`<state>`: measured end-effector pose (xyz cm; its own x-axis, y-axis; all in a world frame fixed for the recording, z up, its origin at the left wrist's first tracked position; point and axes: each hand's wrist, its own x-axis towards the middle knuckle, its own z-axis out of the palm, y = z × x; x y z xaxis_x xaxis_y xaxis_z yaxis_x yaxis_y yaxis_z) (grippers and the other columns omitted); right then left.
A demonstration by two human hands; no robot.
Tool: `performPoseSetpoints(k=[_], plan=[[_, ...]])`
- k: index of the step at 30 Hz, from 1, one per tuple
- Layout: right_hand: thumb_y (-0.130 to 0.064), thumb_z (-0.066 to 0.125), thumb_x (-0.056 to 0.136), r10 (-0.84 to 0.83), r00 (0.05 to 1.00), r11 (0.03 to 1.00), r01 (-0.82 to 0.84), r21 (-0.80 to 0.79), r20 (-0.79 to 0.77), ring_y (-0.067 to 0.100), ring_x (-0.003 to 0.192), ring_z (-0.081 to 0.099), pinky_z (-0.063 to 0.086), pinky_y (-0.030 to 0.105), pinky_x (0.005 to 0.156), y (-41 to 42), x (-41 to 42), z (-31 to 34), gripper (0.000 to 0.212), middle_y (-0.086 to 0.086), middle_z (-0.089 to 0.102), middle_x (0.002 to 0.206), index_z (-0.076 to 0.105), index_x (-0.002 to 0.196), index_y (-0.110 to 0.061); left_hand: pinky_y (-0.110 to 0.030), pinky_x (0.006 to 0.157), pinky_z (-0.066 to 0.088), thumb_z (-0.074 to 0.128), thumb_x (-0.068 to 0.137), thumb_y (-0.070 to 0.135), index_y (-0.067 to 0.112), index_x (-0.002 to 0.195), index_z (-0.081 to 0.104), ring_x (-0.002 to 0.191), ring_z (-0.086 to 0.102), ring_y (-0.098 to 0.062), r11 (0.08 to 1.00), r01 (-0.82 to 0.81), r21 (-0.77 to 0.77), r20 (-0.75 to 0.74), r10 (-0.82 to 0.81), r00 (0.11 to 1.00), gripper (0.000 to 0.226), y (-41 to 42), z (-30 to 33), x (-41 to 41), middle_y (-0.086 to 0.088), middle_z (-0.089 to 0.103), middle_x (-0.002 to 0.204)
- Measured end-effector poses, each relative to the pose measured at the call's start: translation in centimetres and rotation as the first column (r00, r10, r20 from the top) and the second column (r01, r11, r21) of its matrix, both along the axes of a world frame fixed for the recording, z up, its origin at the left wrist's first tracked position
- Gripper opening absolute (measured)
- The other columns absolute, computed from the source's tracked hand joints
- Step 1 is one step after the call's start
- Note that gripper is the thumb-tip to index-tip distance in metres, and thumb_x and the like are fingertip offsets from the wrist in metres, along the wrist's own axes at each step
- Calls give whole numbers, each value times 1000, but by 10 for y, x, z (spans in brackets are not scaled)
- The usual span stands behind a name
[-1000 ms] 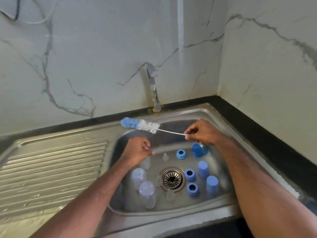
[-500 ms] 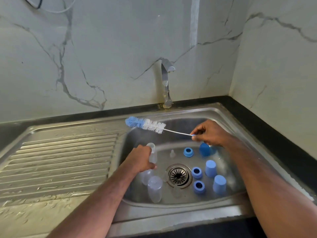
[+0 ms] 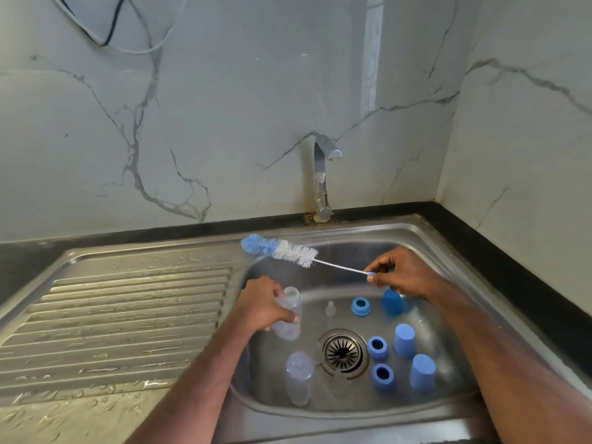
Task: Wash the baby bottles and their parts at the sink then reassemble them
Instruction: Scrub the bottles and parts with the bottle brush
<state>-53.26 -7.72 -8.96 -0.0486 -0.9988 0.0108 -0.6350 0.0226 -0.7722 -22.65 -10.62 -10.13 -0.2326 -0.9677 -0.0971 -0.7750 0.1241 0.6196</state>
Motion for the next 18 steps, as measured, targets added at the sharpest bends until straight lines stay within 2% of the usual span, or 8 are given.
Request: performPoseSetpoints(k=[2,4,6,8,10,12,16,18], plan=[[-12,74,91,3,999,1000,-2,-18,47,20,55,53,43,25,47,-1,0,1,11,9,74,73,76,89,-23,-29,45,54,87,75,21,10,87,73,49,67,-18,996,-74,-51,-235,60,970,21,-7,20,14,-7,72,78],[-12,70,94,8,996,999,-5,-39,85,20,56,52,42,23,46,-2,1,2,13,7,73,77,75,96,-24,-29,53,56,72,90,15,12,100,74,68,72,-24,974,-208,-90,-455,145,879,10,-17,34,38,-9,73,93],[-15,68,95,7,997,997,-2,-74,71,11,55,56,44,20,49,-2,6,4,16,1,74,82,72,99,-30,-35,64,56,60,99,12,13,109,71,89,68,-28,947,-320,-20,-724,207,658,14,-27,34,65,-17,69,112],[-20,71,93,0,1000,994,3,-111,29,1,60,62,47,19,55,-2,11,5,18,-5,74,86,72,98,-38,-38,72,53,54,102,12,8,113,67,101,63,-32,925,-369,90,-871,253,421,17,-32,27,84,-20,65,119],[-18,75,89,8,999,990,-1,-143,49,2,78,68,53,21,67,-2,12,5,21,-9,75,90,74,97,-38,-37,72,49,52,103,12,10,110,66,106,59,-33,902,-406,144,-915,278,293,16,-35,23,91,-18,64,118],[-12,77,86,34,993,985,-14,-171,115,5,88,70,55,20,79,-1,14,6,25,-9,77,93,76,96,-34,-35,70,45,50,103,11,15,99,65,103,57,-31,884,-443,150,-936,271,224,16,-38,25,94,-13,64,108],[-7,77,84,58,988,979,-28,-204,145,1,90,71,54,12,78,1,13,6,26,-9,77,94,77,97,-29,-34,72,45,49,105,14,20,92,63,101,56,-26,828,-518,218,-943,315,107,20,-43,29,103,-1,62,100],[-9,78,83,59,991,982,-37,-185,117,4,91,71,55,18,80,0,11,3,25,-9,78,93,77,96,-31,-33,71,45,49,105,15,20,90,63,102,57,-26,815,-530,235,-943,323,77,20,-47,27,108,-1,62,100]])
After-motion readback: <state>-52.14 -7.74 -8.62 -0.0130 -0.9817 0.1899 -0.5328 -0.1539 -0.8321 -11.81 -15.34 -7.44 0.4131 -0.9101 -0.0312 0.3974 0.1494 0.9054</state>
